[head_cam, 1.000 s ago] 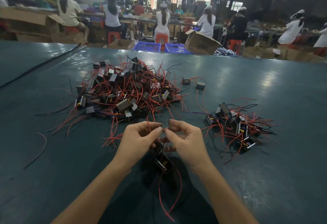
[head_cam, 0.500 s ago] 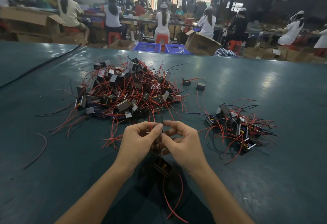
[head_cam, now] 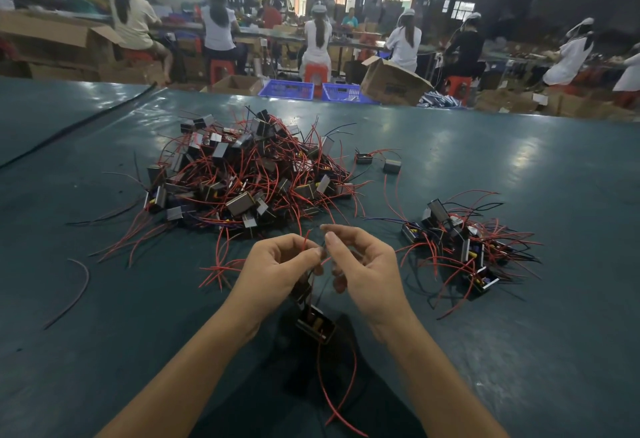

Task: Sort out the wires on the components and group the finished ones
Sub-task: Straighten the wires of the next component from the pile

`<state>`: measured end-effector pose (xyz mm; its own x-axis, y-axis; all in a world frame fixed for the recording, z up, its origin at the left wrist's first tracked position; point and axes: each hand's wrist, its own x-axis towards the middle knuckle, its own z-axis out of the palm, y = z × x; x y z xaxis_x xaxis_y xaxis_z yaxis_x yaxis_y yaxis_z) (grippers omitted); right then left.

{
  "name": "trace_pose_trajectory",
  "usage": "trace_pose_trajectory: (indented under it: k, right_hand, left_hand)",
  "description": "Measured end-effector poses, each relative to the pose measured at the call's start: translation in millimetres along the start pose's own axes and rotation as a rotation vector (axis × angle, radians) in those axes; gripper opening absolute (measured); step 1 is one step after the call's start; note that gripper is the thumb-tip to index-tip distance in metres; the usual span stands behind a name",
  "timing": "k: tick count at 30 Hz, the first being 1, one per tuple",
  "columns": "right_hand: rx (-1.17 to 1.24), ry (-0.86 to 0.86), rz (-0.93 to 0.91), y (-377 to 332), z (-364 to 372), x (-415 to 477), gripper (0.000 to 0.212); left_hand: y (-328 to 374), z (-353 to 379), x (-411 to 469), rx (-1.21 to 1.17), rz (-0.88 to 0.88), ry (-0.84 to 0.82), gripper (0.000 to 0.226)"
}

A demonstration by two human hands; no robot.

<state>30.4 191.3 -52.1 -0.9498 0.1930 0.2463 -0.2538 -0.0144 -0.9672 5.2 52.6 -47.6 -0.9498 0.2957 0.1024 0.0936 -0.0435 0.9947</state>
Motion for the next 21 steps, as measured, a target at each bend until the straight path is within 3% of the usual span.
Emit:
trace_pose_trajectory:
  k: [9,14,21]
  right_hand:
    - [0.055,0.027,0.029,-0.1,-5.3,1.5,0.014]
    - [0.06,0.039,-0.016,-3.6,-6.9,1.6,0.013]
    - [-0.052,-0.001,-0.013,-2.6,-9.4,2.7,0.005]
  left_hand:
    - [-2.0,0.5,0.6,0.078,0.072,0.012,0.01]
    - [-1.2,2.2,0.4,0.076,0.127,0.061,0.02]
    - [-1.9,-0.1,1.2,0.126,0.164,0.087,0.013]
